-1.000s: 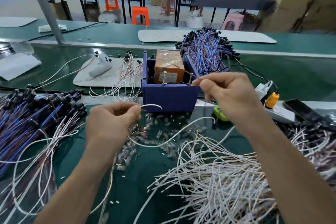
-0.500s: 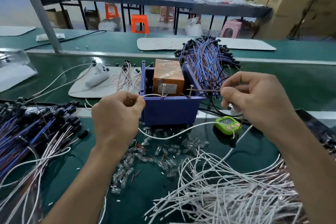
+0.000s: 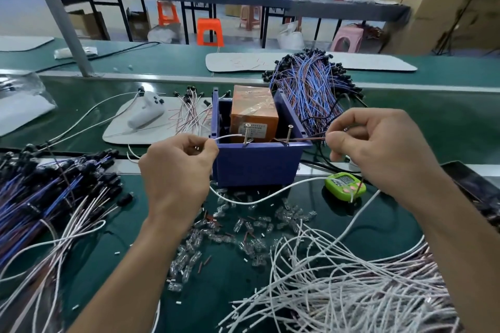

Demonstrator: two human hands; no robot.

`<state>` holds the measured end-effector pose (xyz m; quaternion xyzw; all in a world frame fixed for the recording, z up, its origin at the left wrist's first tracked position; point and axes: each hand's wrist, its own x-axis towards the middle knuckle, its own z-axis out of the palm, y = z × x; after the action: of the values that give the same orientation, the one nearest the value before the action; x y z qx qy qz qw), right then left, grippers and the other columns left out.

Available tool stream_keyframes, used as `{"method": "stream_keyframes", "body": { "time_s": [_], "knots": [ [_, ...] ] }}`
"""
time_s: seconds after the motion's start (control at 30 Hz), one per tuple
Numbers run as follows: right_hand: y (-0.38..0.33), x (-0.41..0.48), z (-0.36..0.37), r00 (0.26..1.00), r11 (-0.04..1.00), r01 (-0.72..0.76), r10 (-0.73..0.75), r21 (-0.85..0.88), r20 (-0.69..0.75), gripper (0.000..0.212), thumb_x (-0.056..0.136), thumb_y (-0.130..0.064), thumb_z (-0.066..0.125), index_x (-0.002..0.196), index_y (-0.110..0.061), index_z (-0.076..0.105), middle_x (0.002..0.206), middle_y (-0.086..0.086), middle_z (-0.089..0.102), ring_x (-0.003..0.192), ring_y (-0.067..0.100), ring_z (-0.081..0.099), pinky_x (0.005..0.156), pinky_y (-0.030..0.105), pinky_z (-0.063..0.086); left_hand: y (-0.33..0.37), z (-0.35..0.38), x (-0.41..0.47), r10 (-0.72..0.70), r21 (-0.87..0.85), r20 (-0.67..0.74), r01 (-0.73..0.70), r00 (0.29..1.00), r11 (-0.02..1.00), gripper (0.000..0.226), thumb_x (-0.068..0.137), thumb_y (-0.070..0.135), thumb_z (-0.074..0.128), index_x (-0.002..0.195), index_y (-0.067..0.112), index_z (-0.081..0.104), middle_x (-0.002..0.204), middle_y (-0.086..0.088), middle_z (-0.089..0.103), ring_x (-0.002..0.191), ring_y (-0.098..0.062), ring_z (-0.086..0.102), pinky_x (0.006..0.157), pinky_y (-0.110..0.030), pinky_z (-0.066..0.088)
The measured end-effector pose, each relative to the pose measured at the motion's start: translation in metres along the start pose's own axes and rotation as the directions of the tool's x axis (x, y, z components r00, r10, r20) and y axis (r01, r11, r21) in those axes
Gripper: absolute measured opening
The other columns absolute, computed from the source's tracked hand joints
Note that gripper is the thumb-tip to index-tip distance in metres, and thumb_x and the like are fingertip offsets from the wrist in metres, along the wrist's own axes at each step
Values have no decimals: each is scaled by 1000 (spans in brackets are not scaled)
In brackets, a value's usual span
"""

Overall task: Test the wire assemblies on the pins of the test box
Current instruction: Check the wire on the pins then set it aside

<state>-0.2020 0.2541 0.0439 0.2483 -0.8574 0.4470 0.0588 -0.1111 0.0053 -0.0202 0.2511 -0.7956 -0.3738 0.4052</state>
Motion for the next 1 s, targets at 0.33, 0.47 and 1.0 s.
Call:
{"method": "stream_keyframes", "body": {
  "time_s": [0.33,0.47,1.0],
  "knots": [
    [9,11,8,993,992,-89,96,-90,67,16,92,-21,72,76,-22,70,64,-9,74,41,10,45,41,20,43,4,0,-1,9,-6,-3,-9,1000,1000,34,84,33,79,59,46,60,61,37,62,58,5,63,55,-19,45],
    [13,14,9,991,990,-106,113,-94,78,16,92,-21,71,76,-22,70,64,-8,75,41,8,43,42,21,41,4,0,-2,49,-9,-4,-49,999,999,26,84,31,80,64,40,67,54,28,60,62,3,65,56,-26,53],
    [17,15,9,988,992,-128,126,11,92,16,92,-18,71,76,-17,71,64,0,75,45,12,42,47,24,39,4,3,-4,41,-1,-5,-41,999,999,15,84,30,80,70,30,75,54,26,60,54,1,63,60,-30,58]
  ]
}}
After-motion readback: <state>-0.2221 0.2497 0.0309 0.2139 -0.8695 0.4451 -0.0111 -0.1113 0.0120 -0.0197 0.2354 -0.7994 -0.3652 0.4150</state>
